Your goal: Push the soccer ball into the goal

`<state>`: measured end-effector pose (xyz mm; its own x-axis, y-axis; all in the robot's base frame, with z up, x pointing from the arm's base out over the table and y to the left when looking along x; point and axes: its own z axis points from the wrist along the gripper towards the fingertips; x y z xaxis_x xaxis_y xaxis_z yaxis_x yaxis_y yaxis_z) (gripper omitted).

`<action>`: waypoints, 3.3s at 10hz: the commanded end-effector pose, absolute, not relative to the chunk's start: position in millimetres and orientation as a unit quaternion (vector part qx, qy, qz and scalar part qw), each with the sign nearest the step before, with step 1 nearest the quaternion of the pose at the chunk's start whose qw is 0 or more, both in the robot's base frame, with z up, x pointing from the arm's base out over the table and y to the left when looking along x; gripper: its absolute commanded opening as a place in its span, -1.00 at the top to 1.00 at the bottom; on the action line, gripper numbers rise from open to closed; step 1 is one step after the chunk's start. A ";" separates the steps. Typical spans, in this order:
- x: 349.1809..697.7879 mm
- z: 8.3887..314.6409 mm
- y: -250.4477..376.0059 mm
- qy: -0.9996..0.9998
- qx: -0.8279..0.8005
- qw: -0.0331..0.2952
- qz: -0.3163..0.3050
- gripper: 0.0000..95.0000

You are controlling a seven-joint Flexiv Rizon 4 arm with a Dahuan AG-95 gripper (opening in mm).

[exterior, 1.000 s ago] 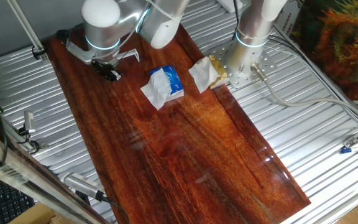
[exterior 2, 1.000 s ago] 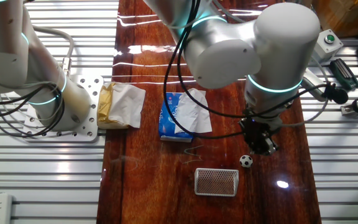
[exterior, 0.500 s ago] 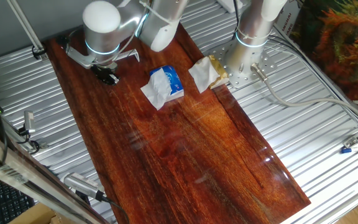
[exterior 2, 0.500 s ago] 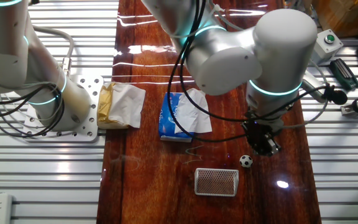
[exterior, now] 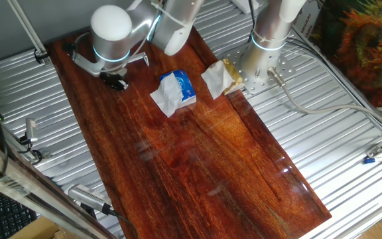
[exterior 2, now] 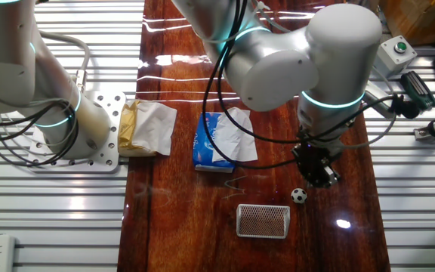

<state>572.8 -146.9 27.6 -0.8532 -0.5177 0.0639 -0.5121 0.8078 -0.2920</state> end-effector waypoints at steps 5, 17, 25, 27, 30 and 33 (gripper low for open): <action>550.9 20.7 -149.9 0.963 -0.237 -0.037 -0.125 1.00; 527.8 16.9 -150.6 0.982 -0.135 -0.132 0.019 1.00; 510.6 26.9 -149.4 0.982 -0.112 -0.148 0.016 1.00; 509.9 33.0 -148.9 0.989 -0.102 -0.104 0.014 1.00; 505.8 45.6 -147.3 0.995 -0.087 -0.053 0.002 1.00; 503.3 49.8 -146.0 0.996 -0.076 -0.036 0.000 1.00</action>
<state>503.6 -145.5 49.5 -0.9846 -0.1542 0.0819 -0.1538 0.9880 0.0112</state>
